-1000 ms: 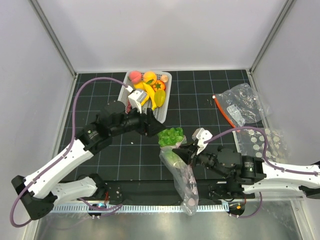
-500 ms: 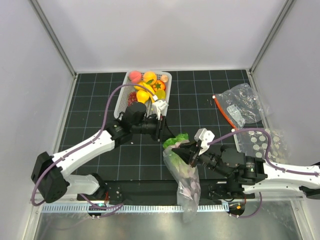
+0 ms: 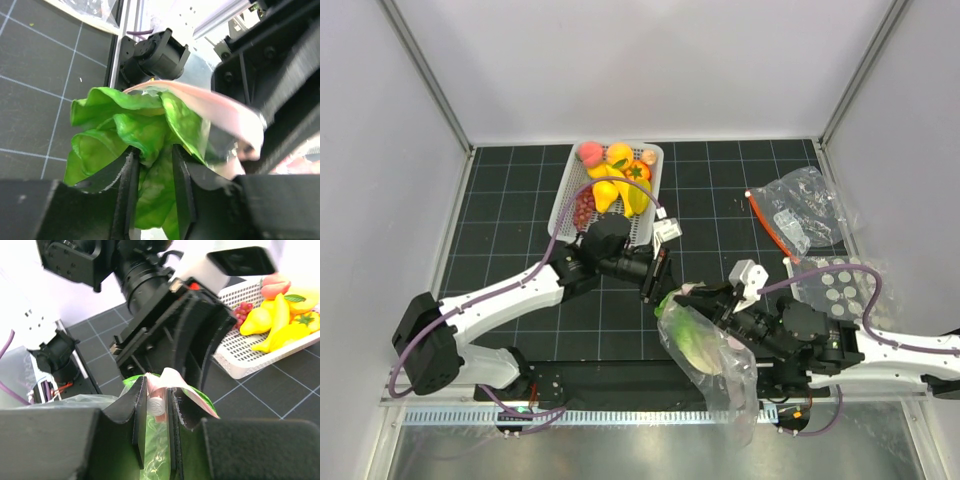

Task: Place the food in the zip-top bag and seal the zipper
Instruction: Adjust the fake vegetable in the zipper food storage bag.

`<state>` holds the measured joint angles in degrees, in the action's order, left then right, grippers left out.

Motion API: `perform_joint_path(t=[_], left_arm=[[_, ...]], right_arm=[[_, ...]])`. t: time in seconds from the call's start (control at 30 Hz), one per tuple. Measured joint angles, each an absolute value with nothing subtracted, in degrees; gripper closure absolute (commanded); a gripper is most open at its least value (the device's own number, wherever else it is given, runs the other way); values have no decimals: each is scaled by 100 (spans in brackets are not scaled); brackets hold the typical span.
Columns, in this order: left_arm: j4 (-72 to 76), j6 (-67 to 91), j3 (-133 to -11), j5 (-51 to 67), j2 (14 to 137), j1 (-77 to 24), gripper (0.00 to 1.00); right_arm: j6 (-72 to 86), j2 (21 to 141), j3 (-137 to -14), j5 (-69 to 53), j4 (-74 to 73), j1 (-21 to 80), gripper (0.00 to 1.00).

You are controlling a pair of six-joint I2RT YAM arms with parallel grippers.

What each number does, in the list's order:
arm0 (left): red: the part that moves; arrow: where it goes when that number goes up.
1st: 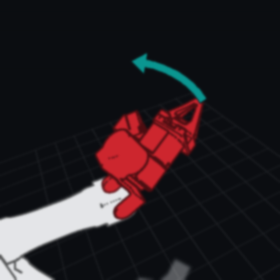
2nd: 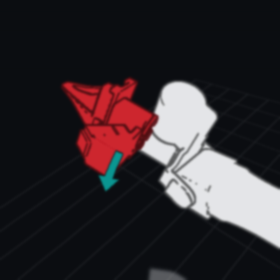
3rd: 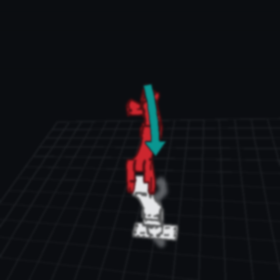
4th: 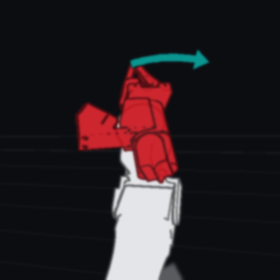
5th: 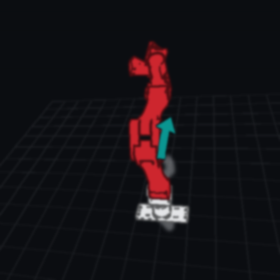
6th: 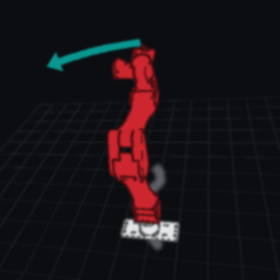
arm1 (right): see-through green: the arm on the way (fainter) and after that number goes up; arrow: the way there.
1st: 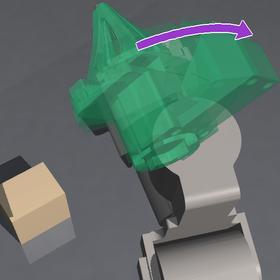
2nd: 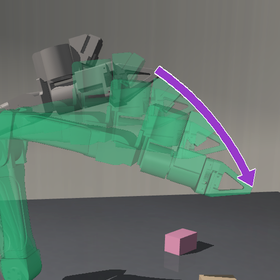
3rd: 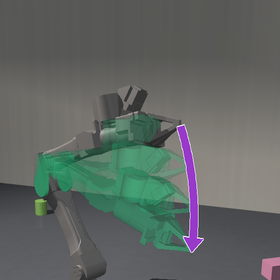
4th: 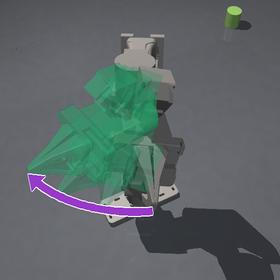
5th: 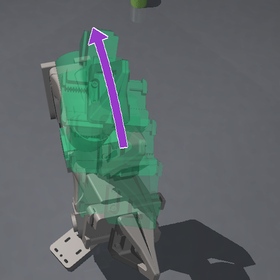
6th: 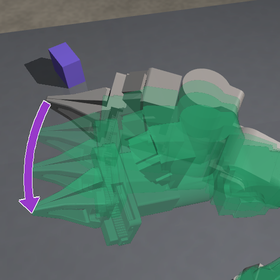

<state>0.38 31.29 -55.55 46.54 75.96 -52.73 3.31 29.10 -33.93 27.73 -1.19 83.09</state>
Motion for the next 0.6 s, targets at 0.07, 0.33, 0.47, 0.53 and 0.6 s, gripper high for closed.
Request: perform_joint_path(t=[0.07,0.33,0.47,0.53,0.6], left_arm=[[110,3153,-5533,4661,7572,-5273,63],[1269,3562,-4729,4910,7297,-5162,55],[1470,3610,-4545,4928,7214,-5111,48],[1544,3632,-4460,4880,7081,-5019,47],[1629,3701,-4386,4845,7006,-4923,45]], right_arm=[[329,2790,-3345,2860,-80,8313,99],[386,2331,-2912,3111,113,8313,99],[401,2211,-2805,3105,121,8313,99],[373,2228,-2781,3124,198,8313,99],[333,2311,-2764,3175,283,8307,99]])
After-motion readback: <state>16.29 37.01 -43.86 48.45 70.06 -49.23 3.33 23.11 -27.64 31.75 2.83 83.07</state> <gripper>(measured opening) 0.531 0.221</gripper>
